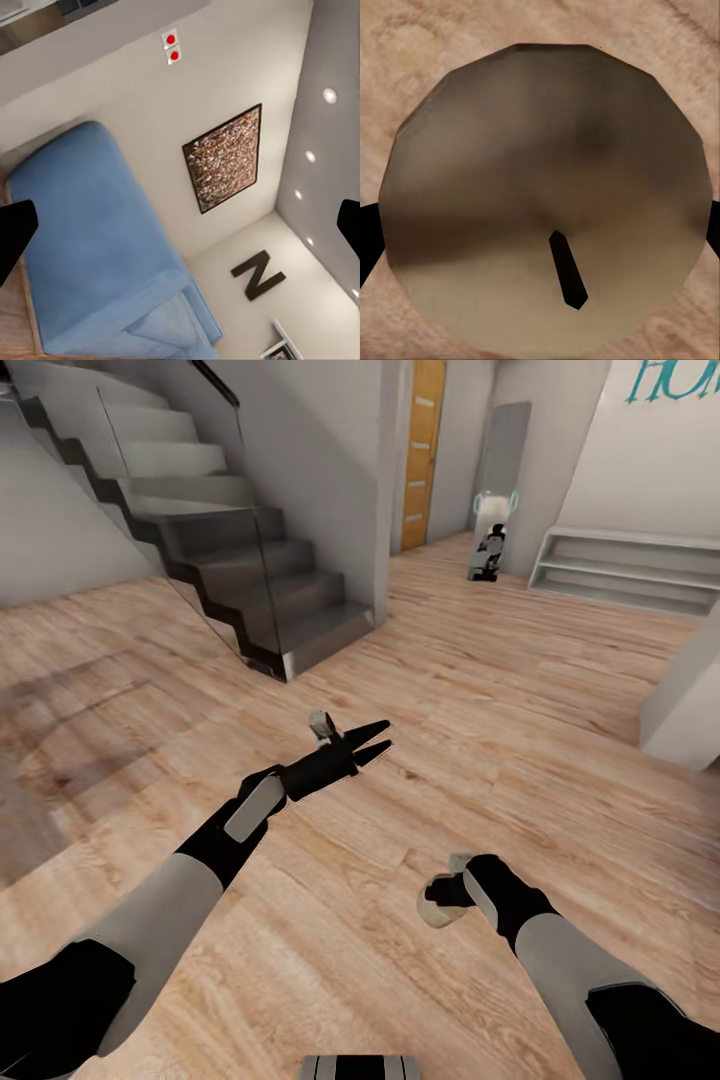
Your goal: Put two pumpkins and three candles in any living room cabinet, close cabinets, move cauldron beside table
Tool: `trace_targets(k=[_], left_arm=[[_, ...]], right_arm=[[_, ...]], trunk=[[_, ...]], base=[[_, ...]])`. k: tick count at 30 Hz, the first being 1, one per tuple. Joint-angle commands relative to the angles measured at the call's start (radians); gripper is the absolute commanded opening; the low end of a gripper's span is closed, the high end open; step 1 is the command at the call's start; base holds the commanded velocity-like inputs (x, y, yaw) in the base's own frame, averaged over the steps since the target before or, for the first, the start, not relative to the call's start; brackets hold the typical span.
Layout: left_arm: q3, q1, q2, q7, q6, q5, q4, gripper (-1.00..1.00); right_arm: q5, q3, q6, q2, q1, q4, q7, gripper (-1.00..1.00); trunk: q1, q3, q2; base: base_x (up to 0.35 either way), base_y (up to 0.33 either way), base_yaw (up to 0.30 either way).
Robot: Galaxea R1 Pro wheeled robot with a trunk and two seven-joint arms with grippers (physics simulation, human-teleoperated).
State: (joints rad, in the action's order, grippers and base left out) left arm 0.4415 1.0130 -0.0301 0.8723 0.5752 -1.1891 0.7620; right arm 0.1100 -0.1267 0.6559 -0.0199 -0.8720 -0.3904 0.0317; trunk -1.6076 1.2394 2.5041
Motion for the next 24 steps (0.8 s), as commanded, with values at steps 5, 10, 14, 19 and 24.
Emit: trace_targets(k=[5,10,14,19,24], left_arm=[[0.002,-0.002,-0.018,-0.082,0.000,-0.001,0.008,1.00],[0.049,-0.002,-0.023,-0.096,0.000,-0.001,0.012,1.00],[0.052,-0.002,-0.020,-0.096,0.000,-0.001,0.011,1.00],[0.052,-0.002,-0.019,-0.097,0.000,-0.001,0.011,1.00],[0.052,-0.002,-0.016,-0.097,0.000,-0.001,0.011,1.00]], right_arm=[[0.004,0.000,-0.002,0.001,0.001,0.001,-0.001,-1.00],[0.005,0.000,-0.002,0.001,0.002,0.001,-0.001,-1.00],[0.005,0.000,-0.002,0.001,0.002,0.001,-0.001,-1.00],[0.005,0.000,-0.002,0.001,0.002,0.001,-0.001,-1.00],[0.005,-0.001,-0.002,0.001,0.002,0.001,-0.001,-1.00]], trunk=[[0.002,-0.019,-0.001],[0.004,-0.039,-0.002],[0.006,-0.054,-0.003],[0.015,-0.072,-0.017],[0.034,-0.088,-0.052]], base=[[0.000,0.000,0.287],[0.000,0.000,0.287],[0.000,0.000,0.287],[0.000,0.000,0.287],[0.000,0.000,0.287]])
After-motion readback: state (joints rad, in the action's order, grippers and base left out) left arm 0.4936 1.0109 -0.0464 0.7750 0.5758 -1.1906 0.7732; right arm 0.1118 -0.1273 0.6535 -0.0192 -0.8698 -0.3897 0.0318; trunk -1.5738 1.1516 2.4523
